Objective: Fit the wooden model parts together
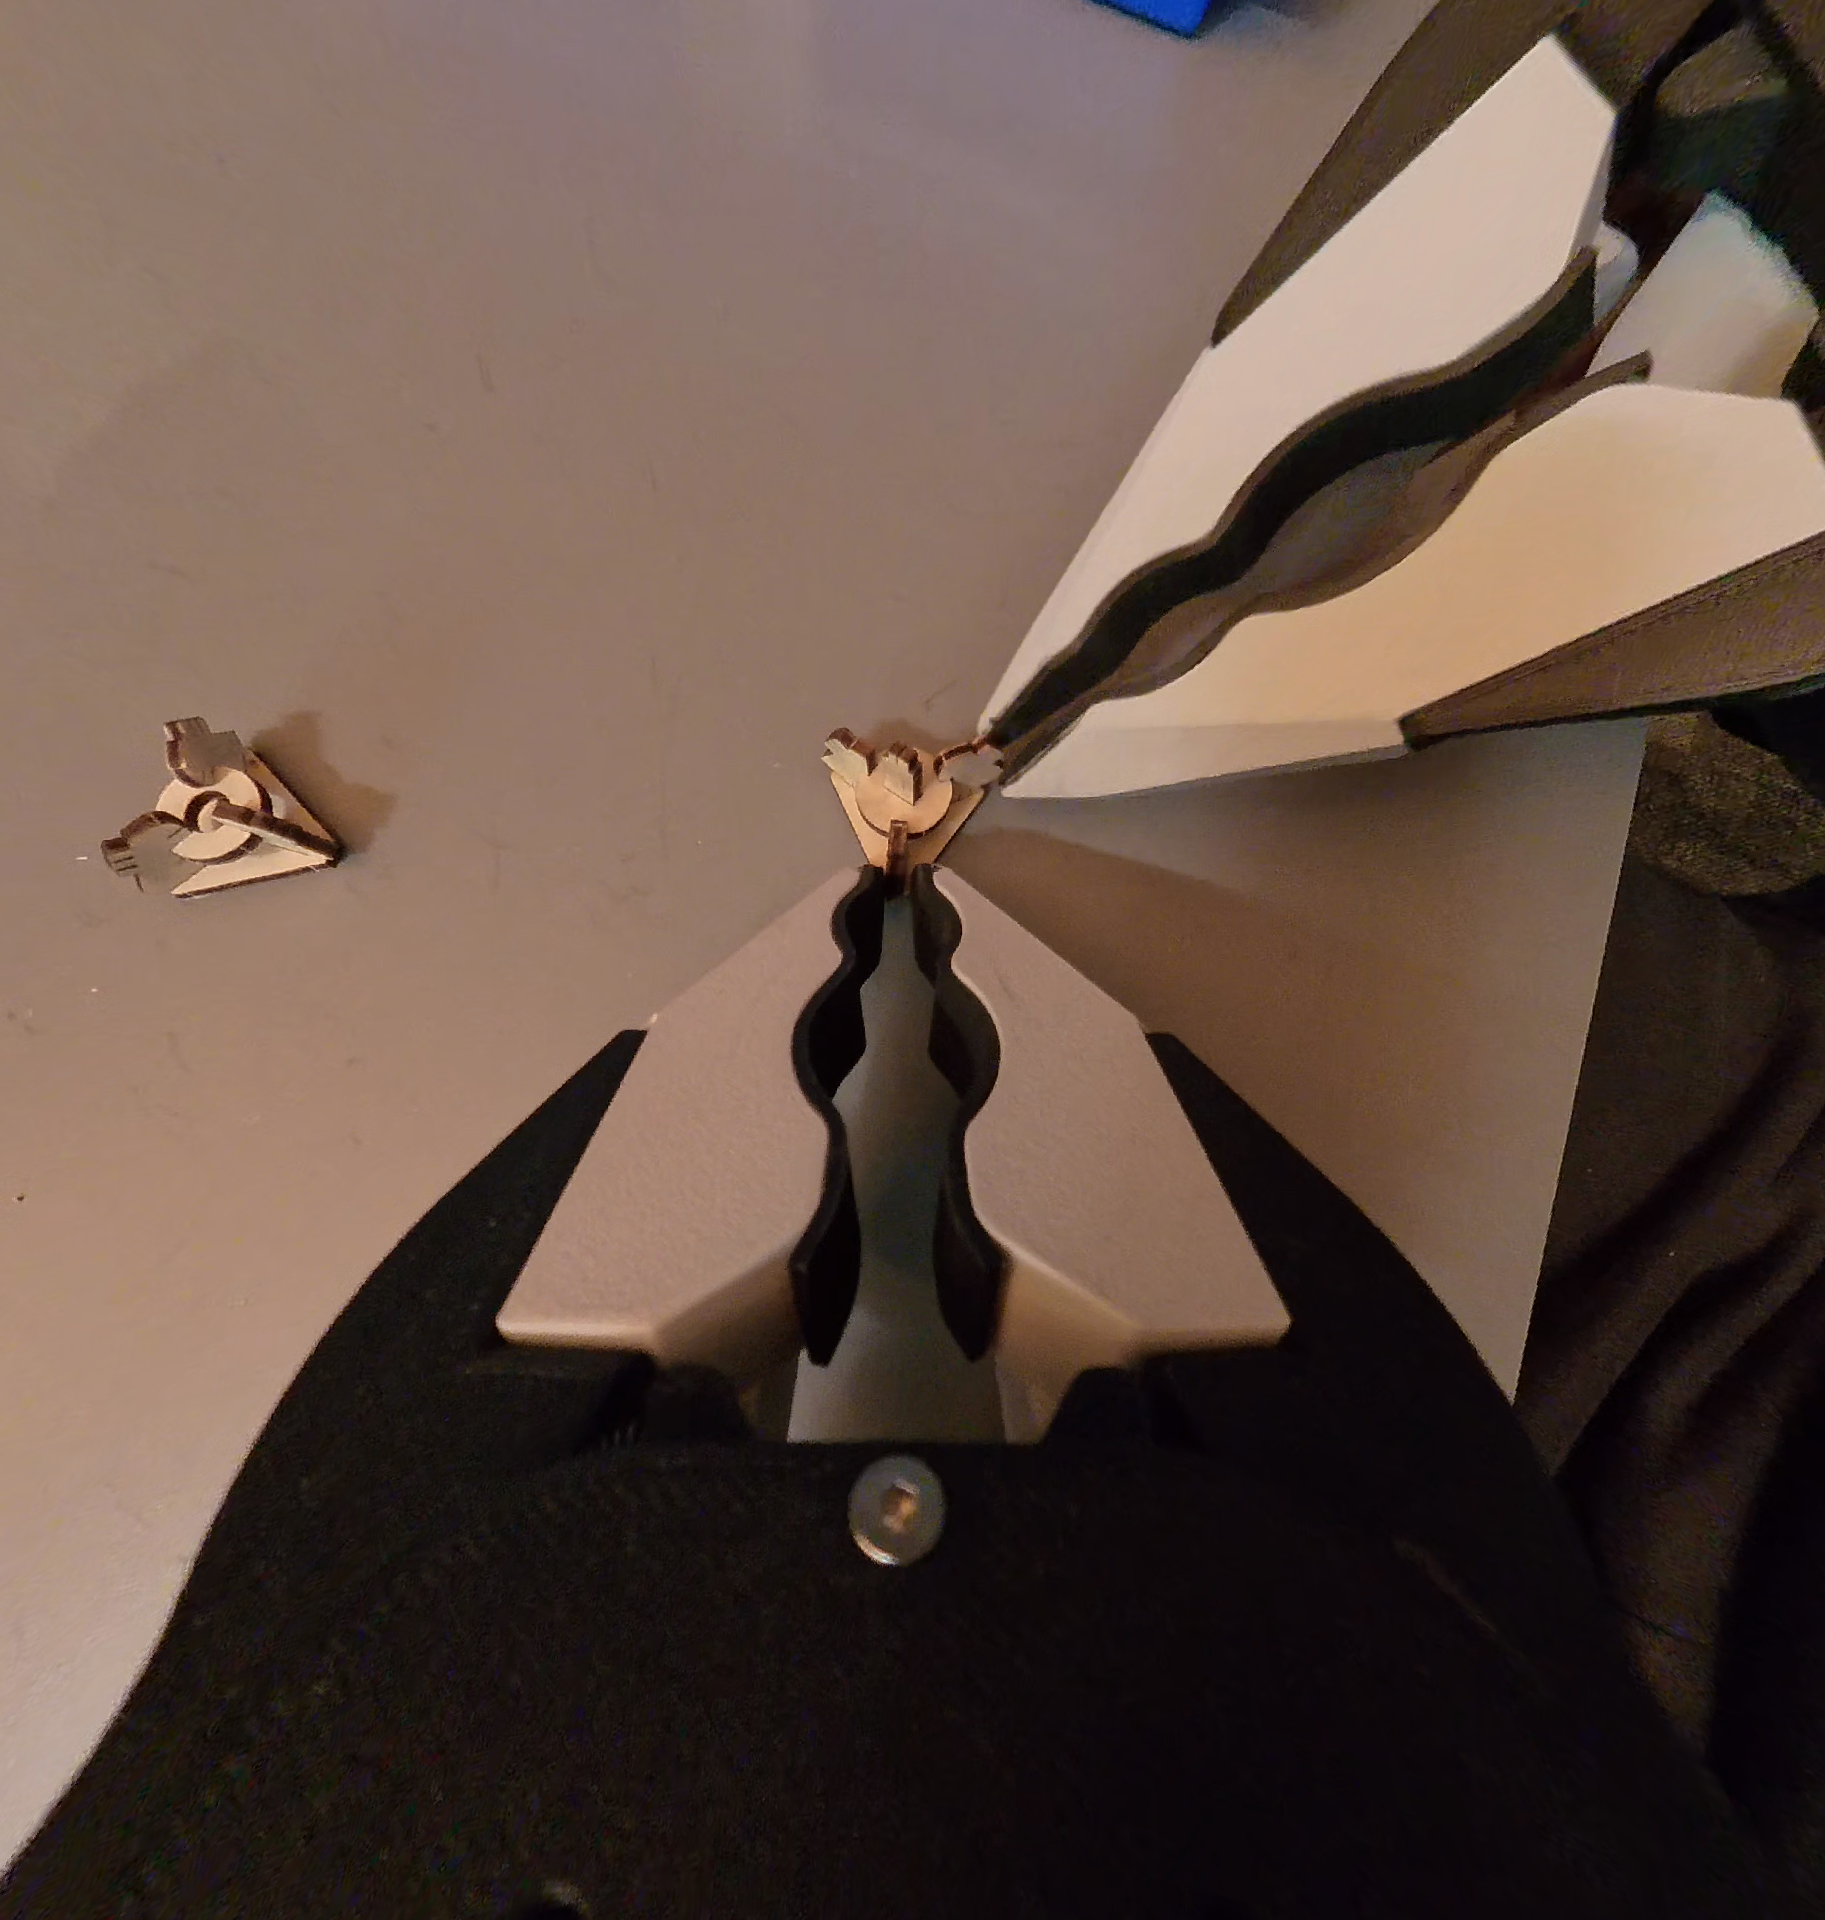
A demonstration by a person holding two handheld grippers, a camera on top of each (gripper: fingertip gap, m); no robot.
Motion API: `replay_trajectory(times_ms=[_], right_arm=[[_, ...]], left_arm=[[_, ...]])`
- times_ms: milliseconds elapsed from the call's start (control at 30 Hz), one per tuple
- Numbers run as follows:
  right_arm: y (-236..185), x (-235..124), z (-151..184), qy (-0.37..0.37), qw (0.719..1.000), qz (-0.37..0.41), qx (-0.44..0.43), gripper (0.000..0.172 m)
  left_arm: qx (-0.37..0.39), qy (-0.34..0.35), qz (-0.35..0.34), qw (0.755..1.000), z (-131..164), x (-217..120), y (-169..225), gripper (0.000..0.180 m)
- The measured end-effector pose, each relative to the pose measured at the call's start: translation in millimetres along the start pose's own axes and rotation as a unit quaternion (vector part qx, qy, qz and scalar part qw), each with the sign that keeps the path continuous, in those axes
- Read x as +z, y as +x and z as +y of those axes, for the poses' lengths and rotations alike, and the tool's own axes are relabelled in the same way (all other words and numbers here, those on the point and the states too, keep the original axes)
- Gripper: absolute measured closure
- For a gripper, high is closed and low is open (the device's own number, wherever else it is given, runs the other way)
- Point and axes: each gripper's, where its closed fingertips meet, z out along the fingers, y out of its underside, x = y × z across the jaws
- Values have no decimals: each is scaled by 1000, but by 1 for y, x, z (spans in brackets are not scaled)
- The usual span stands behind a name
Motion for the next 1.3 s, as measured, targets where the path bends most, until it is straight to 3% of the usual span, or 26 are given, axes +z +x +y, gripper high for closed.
replay_trajectory(times_ms=[533, 867, 933, 1300], right_arm=[[9, 8, -4, 0, 998, 46, -37, 171], [8, 6, -7, 12, 999, 4, -52, 169], [10, 2, -11, 24, 996, 6, -88, 157], [0, 7, -3, 4, 989, -113, -93, 170]], left_arm=[[21, -4, -14, 1000, 0, 0, -2, 176], [19, -1, -6, 1000, 1, -1, -2, 177], [14, 1, 2, 1000, 1, -2, -1, 179], [14, 1, 6, 1000, 1, -1, -1, 179]])
